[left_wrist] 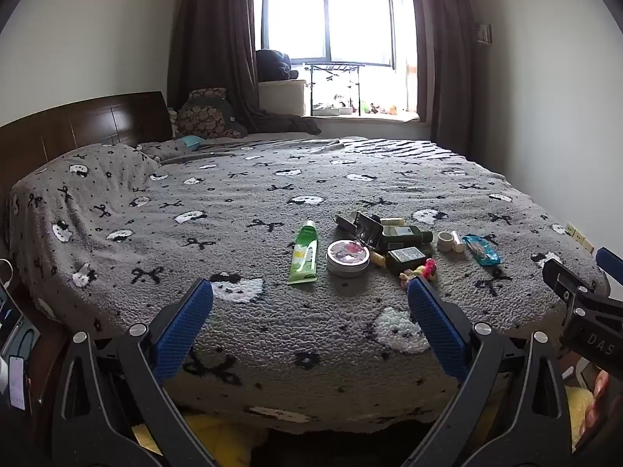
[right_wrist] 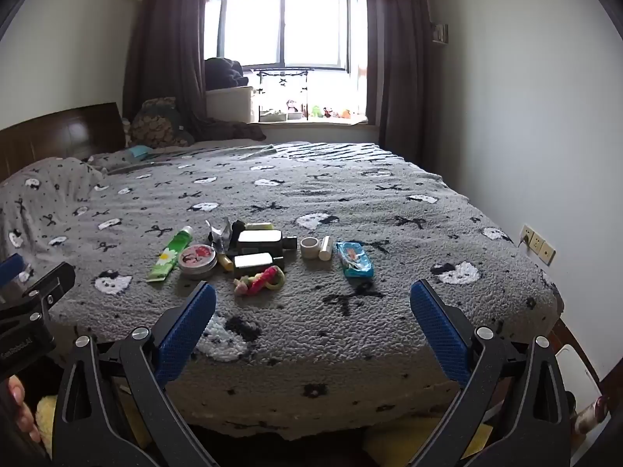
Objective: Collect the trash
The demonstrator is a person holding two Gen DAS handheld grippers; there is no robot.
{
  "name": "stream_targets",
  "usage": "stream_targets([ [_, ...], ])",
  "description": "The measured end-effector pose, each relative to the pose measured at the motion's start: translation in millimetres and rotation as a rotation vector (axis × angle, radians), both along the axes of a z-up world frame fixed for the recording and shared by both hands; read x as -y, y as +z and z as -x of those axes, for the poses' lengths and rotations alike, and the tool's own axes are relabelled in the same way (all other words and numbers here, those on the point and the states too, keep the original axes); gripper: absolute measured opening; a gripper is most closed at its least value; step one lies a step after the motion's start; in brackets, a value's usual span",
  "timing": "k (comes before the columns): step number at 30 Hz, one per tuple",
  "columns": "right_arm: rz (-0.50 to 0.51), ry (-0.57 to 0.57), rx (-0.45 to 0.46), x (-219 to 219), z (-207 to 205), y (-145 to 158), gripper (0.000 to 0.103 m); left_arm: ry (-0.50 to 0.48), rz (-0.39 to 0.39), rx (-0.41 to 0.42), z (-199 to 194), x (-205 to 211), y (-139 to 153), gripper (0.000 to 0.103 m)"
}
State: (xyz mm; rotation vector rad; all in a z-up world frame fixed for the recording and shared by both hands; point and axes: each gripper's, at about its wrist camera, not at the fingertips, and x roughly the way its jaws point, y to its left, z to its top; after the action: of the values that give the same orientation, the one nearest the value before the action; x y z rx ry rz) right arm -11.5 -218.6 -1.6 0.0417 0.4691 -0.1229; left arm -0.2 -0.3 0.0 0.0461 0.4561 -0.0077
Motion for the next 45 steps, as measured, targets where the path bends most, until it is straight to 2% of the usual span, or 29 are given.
stream_targets([
  [1, 0.025, -0.001, 0.011, -1.4, 0.8, 0.4, 0.1, 0.0, 0.0, 0.0, 0.0, 0.0, 0.0, 0.095],
  [15, 0.035, -0.017, 0.025, -1.2, 2.6, 1.0, 0.1, 0.005, 0.006, -0.002, -0.3, -0.9, -0.1, 0.095],
  [45, -0.005, 0.021, 0.015, -1.0, 2.0, -2.6, 0.1, 0.001, -0.003, -0.003, -1.6, -0.4, 1.7, 0.095],
])
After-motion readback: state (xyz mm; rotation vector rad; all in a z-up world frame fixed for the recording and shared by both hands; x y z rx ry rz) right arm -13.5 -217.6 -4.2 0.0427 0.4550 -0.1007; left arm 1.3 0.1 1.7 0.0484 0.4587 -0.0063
